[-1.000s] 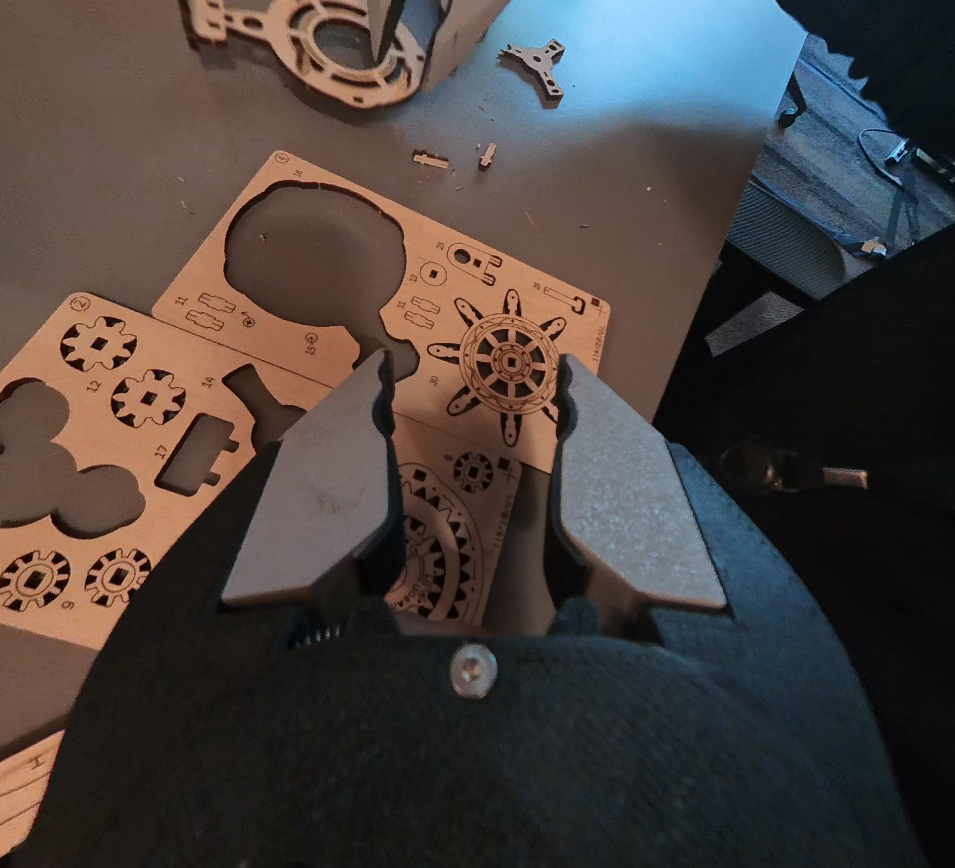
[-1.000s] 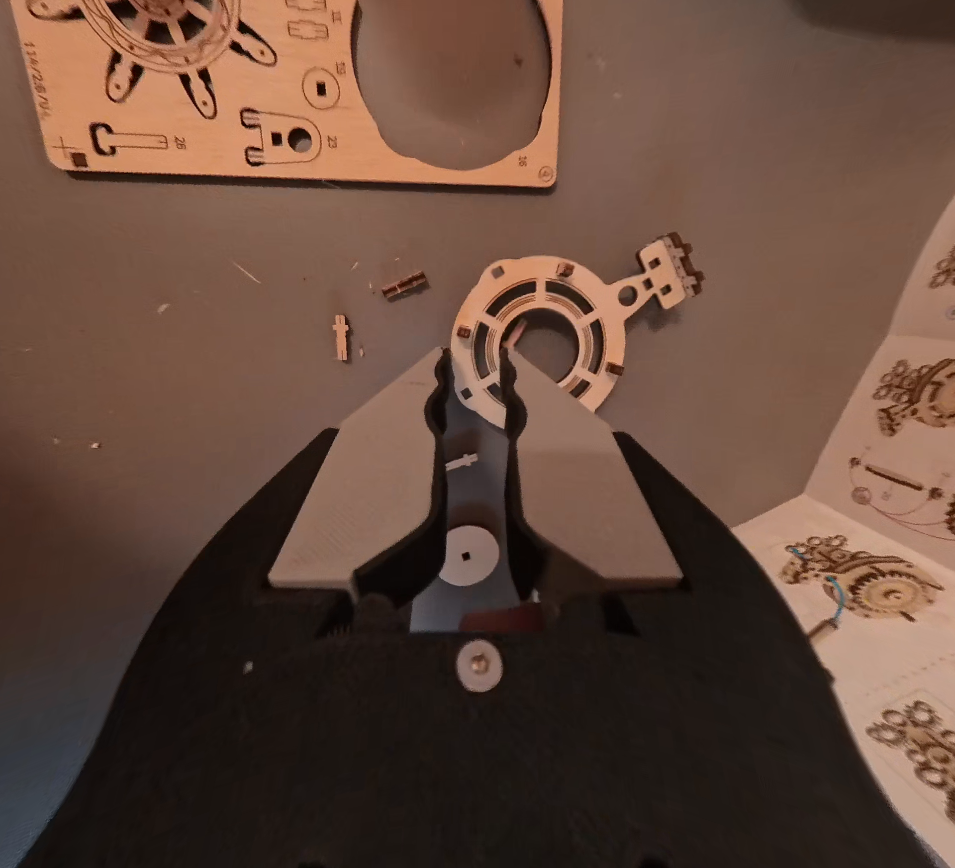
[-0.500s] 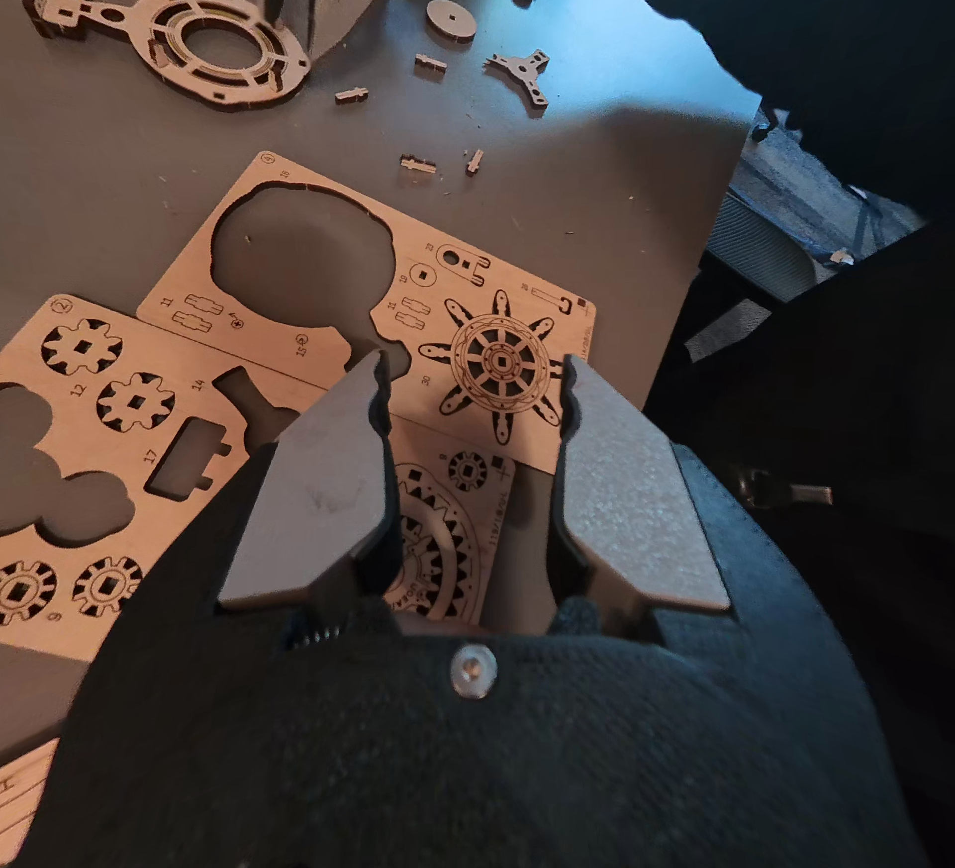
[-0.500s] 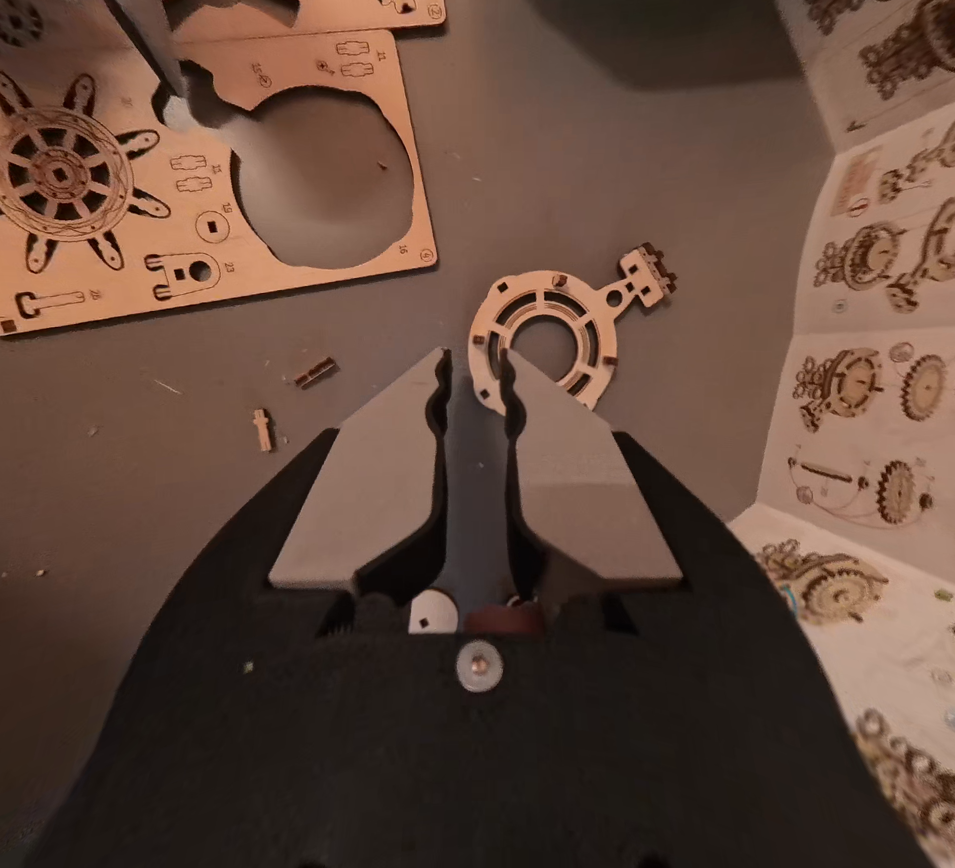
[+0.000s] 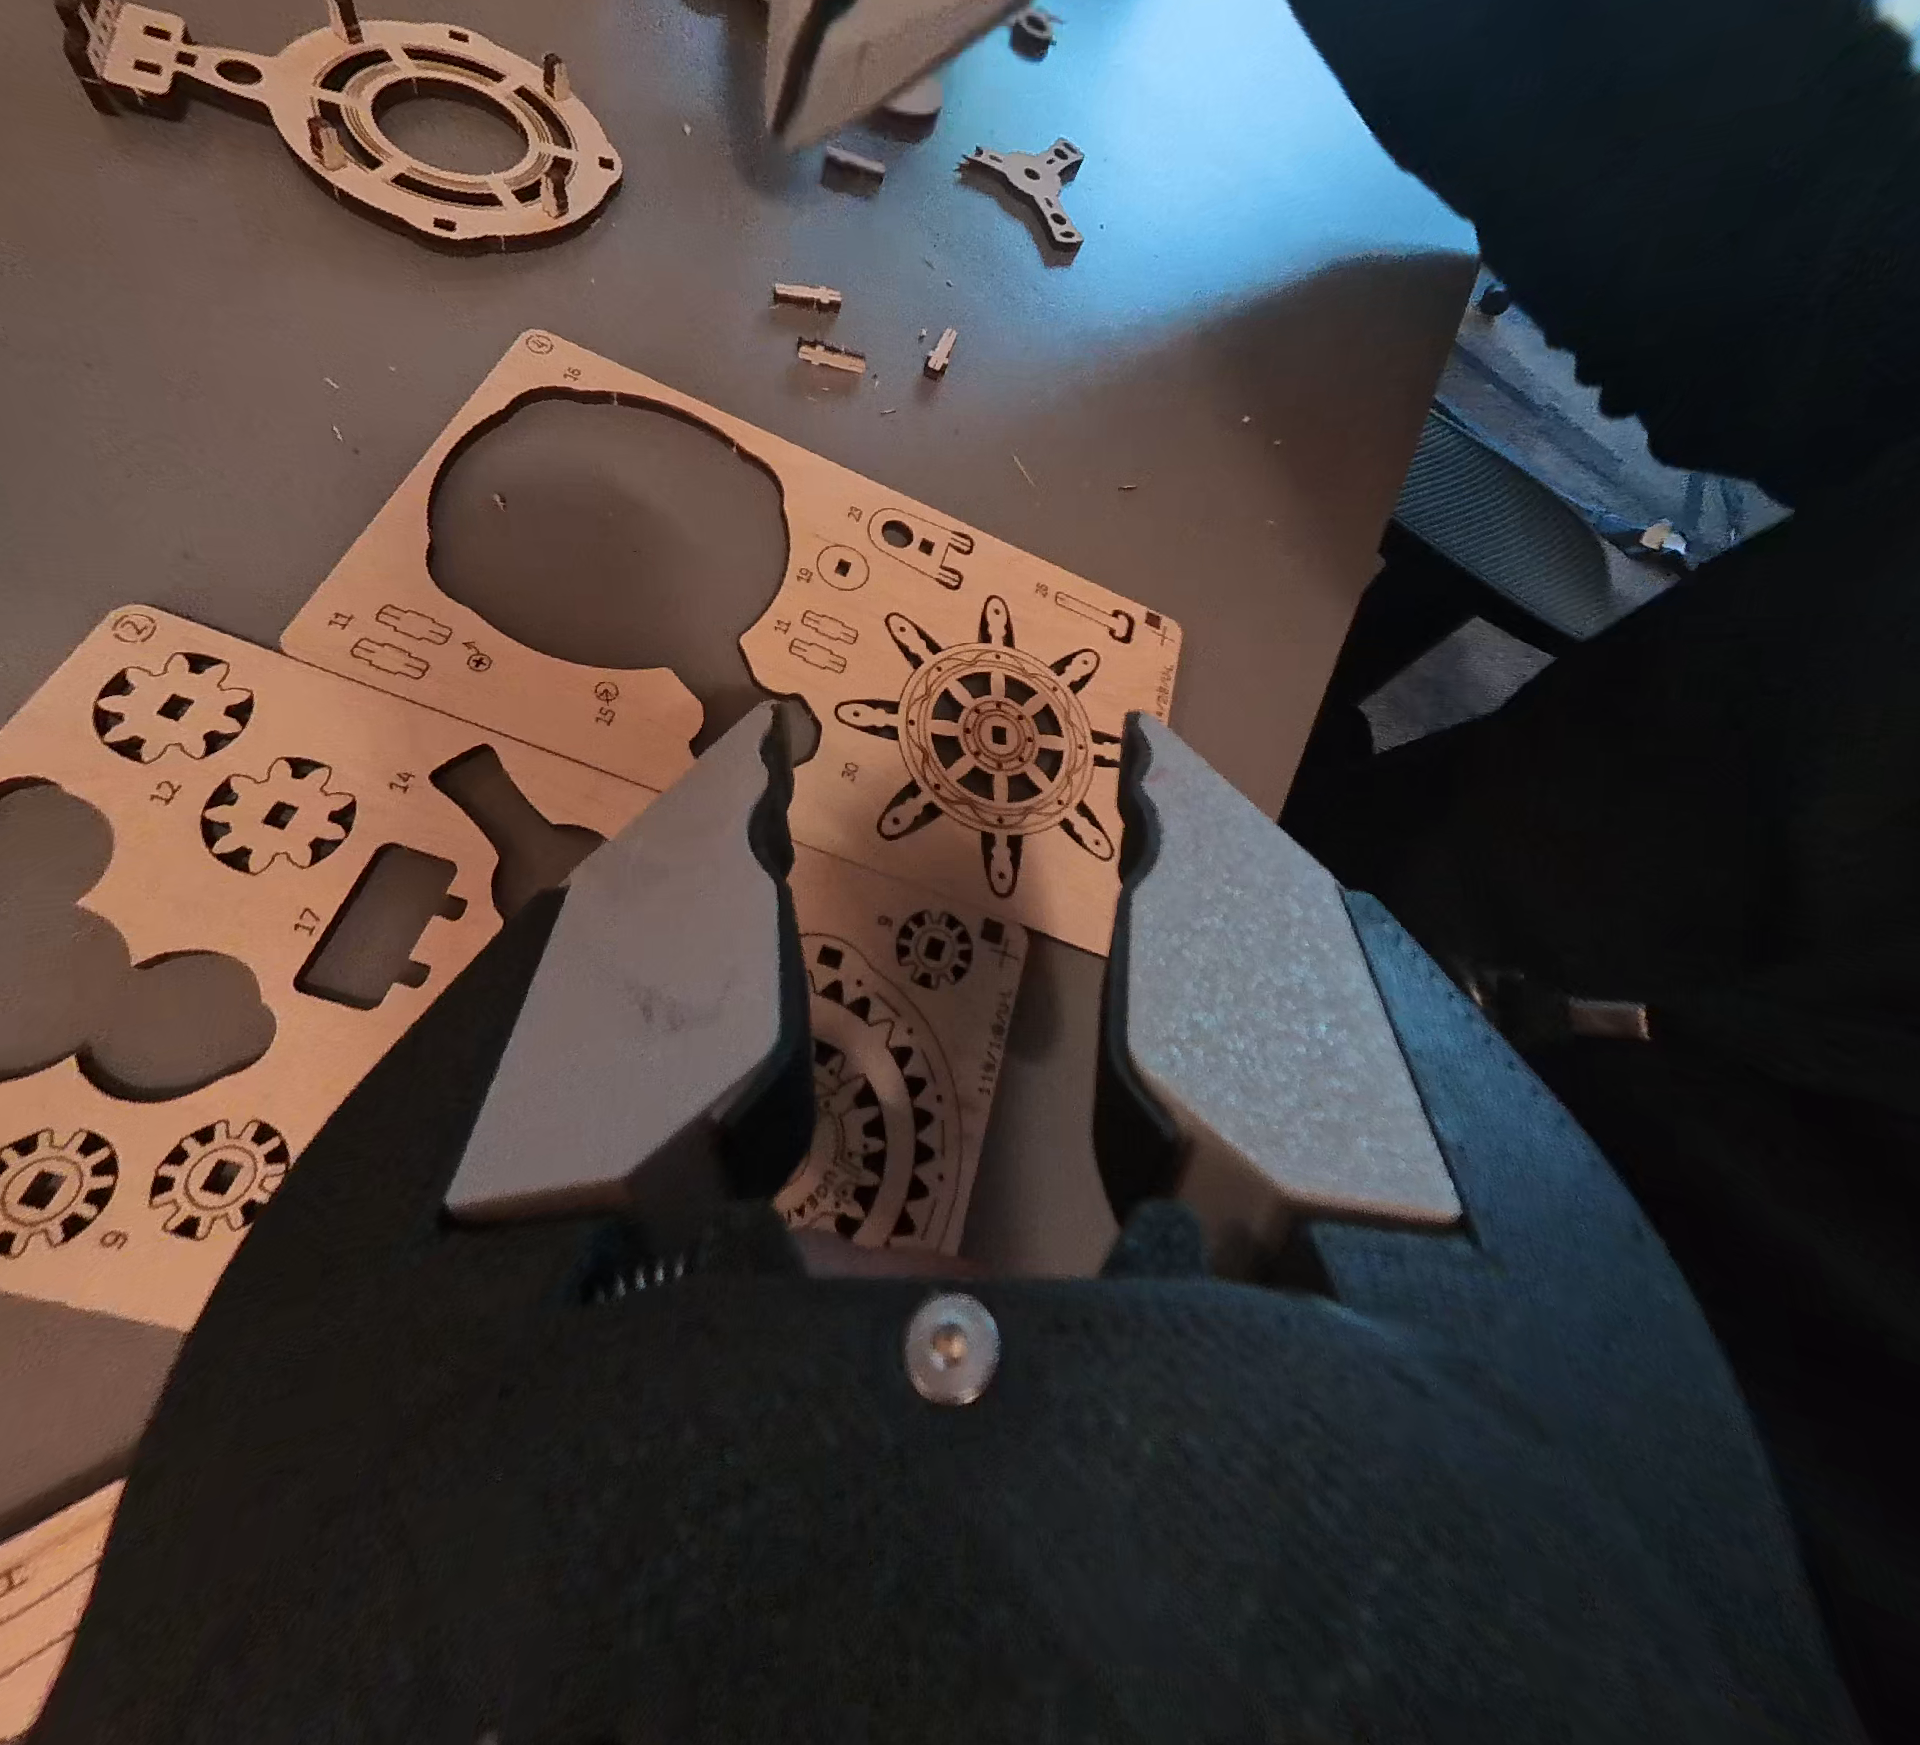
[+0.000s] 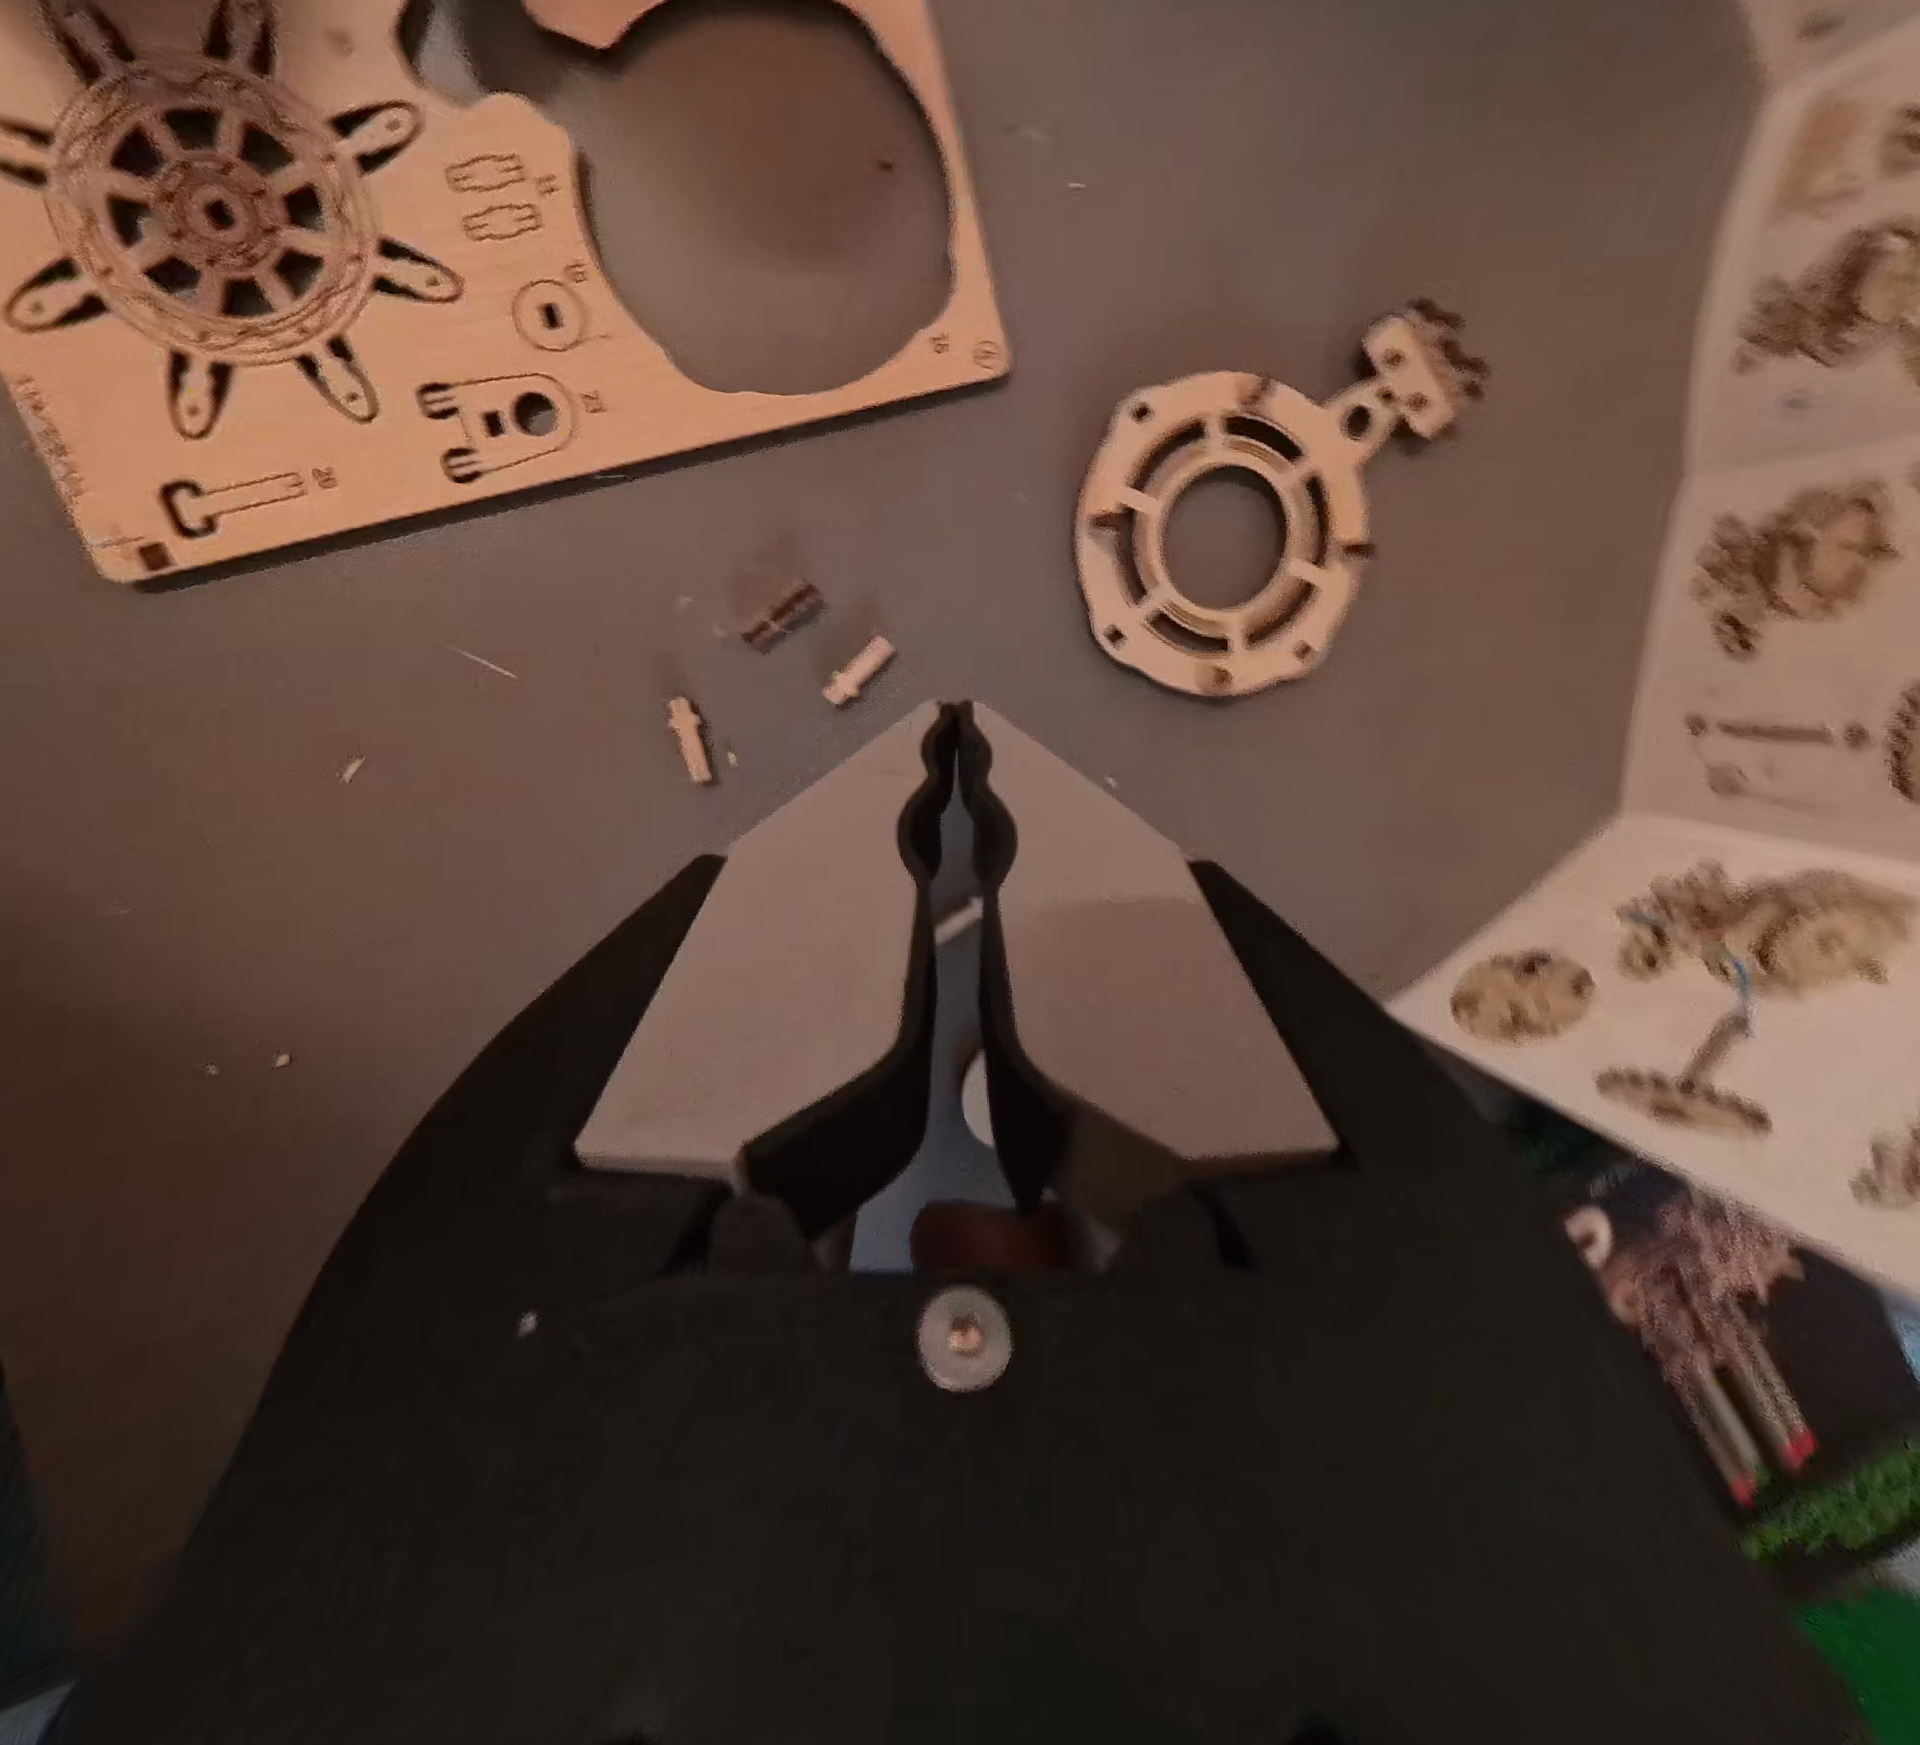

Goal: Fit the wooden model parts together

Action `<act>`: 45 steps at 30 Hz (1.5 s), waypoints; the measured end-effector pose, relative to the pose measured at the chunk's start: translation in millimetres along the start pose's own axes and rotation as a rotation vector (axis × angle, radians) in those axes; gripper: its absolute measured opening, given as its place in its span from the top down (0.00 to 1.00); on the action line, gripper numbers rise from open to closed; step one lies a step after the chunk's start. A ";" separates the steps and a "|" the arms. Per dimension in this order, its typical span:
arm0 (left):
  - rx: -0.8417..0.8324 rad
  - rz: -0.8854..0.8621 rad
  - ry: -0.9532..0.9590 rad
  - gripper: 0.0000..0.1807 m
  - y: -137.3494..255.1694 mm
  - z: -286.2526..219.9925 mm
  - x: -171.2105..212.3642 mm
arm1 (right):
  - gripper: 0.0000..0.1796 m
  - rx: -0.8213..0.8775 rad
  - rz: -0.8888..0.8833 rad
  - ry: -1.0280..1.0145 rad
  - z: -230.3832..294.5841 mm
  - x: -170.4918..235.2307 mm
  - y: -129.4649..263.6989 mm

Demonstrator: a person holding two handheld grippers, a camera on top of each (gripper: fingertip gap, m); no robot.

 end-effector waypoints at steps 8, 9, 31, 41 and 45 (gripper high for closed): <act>0.016 -0.048 -0.002 0.67 3.8 -5.1 -2.6 | 1.00 0.193 0.111 -0.238 -16.3 46.9 -6.8; 0.025 -0.062 0.006 0.67 5.7 -6.3 -3.1 | 1.00 0.192 0.101 -0.239 -13.6 48.1 -10.0; -0.370 -0.091 0.112 0.63 111.6 -11.0 82.9 | 0.85 0.097 -0.538 -0.280 46.9 10.8 42.1; -0.299 -0.124 0.006 0.63 84.9 -14.4 54.7 | 0.79 0.200 -0.717 -0.408 26.6 24.6 56.5; -0.285 -0.085 -0.019 0.63 73.2 -12.8 55.0 | 0.78 0.251 -0.736 -0.409 25.7 27.1 60.7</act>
Point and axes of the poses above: each gripper's, where its closed fingertips meet, y back along the fingers, x out of its underside, z = x × y across the jaws, the point moved 6 cm from there along y, back along the fingers, and after that the axes turned 6 degrees about x, right-handed, at the moved point
